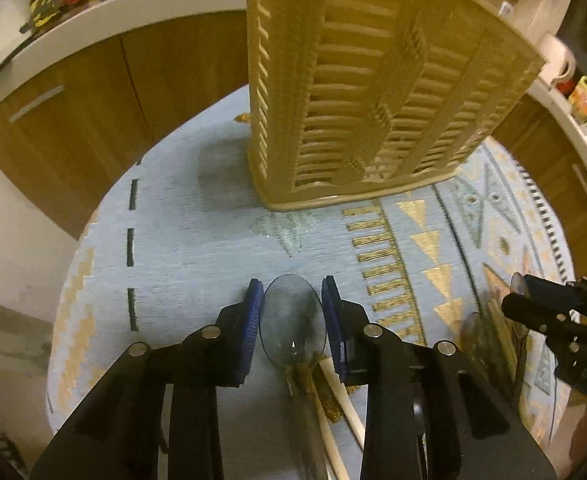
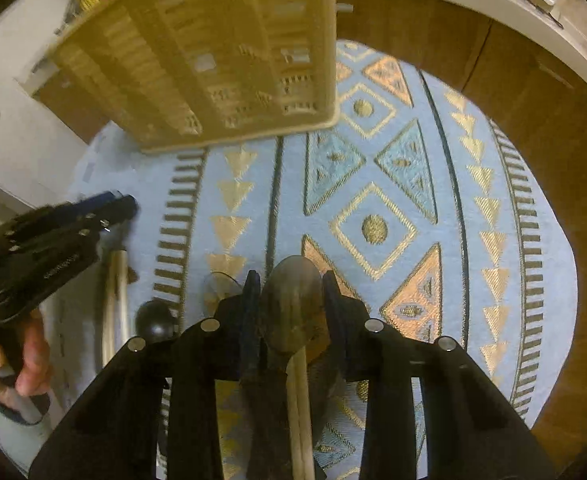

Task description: Organize utensils

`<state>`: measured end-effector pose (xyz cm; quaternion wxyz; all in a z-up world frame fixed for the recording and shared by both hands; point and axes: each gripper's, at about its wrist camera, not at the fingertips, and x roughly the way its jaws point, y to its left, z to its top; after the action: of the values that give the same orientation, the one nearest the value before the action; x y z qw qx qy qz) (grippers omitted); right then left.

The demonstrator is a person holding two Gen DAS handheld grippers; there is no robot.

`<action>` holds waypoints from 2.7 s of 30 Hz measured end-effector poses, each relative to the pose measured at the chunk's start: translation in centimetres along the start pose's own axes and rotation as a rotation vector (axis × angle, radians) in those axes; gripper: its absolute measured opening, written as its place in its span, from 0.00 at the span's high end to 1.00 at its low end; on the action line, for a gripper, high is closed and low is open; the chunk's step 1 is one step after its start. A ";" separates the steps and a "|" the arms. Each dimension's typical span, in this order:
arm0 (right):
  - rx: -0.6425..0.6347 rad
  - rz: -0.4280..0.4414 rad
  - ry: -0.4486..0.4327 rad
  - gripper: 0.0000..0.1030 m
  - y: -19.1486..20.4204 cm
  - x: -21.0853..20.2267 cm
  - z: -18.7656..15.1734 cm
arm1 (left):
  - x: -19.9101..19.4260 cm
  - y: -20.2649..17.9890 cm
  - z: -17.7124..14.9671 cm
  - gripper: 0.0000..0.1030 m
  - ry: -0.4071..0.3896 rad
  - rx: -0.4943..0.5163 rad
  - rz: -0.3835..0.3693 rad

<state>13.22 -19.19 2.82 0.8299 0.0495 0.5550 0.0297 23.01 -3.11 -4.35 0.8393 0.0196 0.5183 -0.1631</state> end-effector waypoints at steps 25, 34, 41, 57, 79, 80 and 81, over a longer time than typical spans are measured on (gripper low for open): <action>-0.134 0.138 -0.579 0.73 2.6 -15.4 -1.2 | -18.7 -2.8 -0.8 0.73 -0.595 0.039 -0.158; -0.132 0.108 -0.641 0.73 3.0 -19.5 2.5 | -22.4 -3.1 2.4 0.73 -0.683 0.057 -0.187; -0.138 0.031 -0.773 0.73 3.2 -23.9 6.8 | -24.9 -4.0 6.3 0.73 -0.766 0.082 -0.163; -0.083 -0.051 -0.723 0.73 1.2 -14.7 13.2 | -16.9 -1.3 11.4 0.73 -0.707 0.024 -0.119; -0.014 0.032 -0.542 0.49 -0.5 -12.2 10.9 | -15.8 0.5 8.1 0.60 -0.603 0.015 -0.117; -0.009 0.032 -0.537 0.49 -0.5 -12.6 10.5 | -16.2 0.5 7.7 0.59 -0.603 0.018 -0.117; -0.003 0.032 -0.531 0.49 -0.6 -12.9 10.2 | -16.6 0.5 7.2 0.58 -0.600 0.022 -0.117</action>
<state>17.76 -21.67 18.45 0.9459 0.0628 0.3169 0.0295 22.53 0.11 13.47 0.9438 -0.0502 0.2458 -0.2153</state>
